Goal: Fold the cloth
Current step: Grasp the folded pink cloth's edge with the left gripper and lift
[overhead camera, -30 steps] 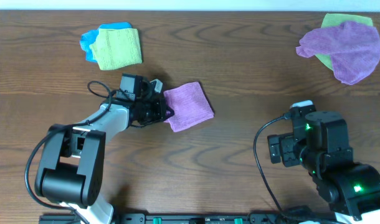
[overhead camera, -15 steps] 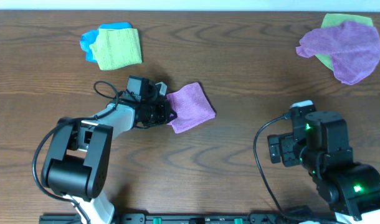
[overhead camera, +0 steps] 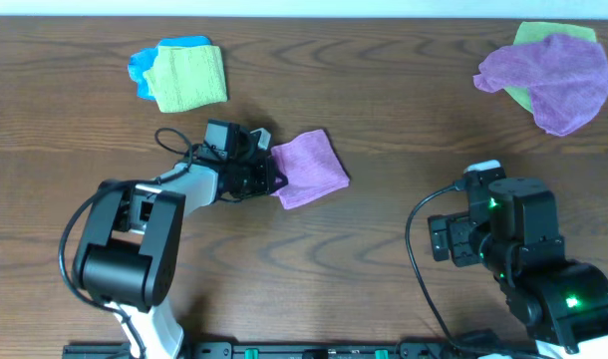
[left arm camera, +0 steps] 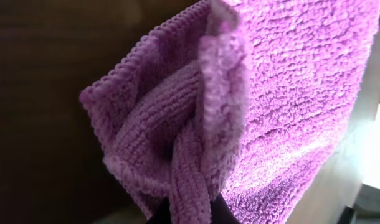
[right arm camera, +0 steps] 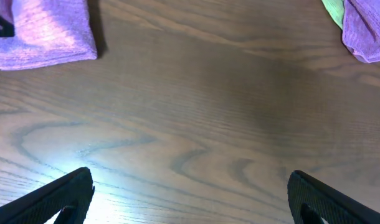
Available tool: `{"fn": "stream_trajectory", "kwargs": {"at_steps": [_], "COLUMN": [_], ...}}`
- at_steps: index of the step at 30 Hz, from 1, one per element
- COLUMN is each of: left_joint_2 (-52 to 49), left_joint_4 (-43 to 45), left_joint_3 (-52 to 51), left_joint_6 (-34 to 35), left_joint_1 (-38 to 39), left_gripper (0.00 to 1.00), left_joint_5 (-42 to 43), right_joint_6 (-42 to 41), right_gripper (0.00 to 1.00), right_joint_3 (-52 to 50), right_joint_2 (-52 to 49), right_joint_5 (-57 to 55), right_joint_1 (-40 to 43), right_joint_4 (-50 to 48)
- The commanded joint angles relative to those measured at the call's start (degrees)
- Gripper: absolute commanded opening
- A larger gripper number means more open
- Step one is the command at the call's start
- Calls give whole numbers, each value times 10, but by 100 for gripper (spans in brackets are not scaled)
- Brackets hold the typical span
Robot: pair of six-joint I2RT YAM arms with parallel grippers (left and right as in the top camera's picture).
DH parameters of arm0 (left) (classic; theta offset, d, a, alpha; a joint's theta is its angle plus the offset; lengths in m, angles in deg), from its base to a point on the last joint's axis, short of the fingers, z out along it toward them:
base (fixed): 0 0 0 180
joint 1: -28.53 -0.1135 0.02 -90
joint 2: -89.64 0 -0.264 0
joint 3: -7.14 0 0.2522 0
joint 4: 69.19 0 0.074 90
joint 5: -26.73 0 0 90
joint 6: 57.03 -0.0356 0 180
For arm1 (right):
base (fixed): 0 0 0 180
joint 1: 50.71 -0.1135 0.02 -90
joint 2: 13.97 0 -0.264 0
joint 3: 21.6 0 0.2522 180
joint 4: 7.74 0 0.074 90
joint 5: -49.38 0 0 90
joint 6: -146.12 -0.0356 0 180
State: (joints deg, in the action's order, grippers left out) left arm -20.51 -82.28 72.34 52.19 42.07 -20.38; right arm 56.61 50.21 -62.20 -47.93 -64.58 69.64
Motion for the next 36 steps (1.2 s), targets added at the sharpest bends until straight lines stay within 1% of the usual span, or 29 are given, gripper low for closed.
{"fn": "stream_trajectory", "kwargs": {"at_steps": [1,6,8,13,19,21,22,23,24,25,27,30,31,34,36], "left_joint_2": [-48,-49,-49,-54,-62,-62,-62,-62,-62,-62,-62,-62,-62,-60,-53], "left_joint_4": [7,5,10,32,64,80,90,98,106,111,122,130,132,132,131], "left_joint_3": [-7,-7,-9,-21,-25,-25,-25,-25,-25,-25,-25,-24,-23,-17,-17], "left_joint_6": [-10,-15,-25,-25,-23,-11,-6,3,11,12,18,22,22,23,23], "left_joint_1": [-1,-8,-9,-10,-10,-11,-11,-12,-12,-13,-14,-20,-23,-34,-39], "left_gripper": [6,6,6,6,6,6,9,22,29,33,47,58,60,62,62], "left_joint_5": [3,0,-1,-3,30,49,56,63,71,80,94,107,110,126,127], "right_joint_6": [5,4,4,4,4,4,4,4,4,4,4,5,5,5,5], "right_gripper": [99,99,99,99,99,99,99,99,99,99,99,99,99,99,99], "right_joint_3": [0,0,0,0,0,0,0,0,0,0,0,0,0,0,0], "right_joint_2": [3,3,3,3,3,3,3,3,3,3,3,3,3,3,3], "right_joint_5": [-4,-4,-4,-4,-4,-4,-4,-4,-4,-4,-4,-4,-4,-4,-4], "right_joint_1": [5,5,5,5,5,5,5,5,5,5,5,5,5,5,5], "right_joint_4": [1,3,2,-3,-5,-5,-5,-5,-5,-5,-4,-4,-4,-4,-4]}}
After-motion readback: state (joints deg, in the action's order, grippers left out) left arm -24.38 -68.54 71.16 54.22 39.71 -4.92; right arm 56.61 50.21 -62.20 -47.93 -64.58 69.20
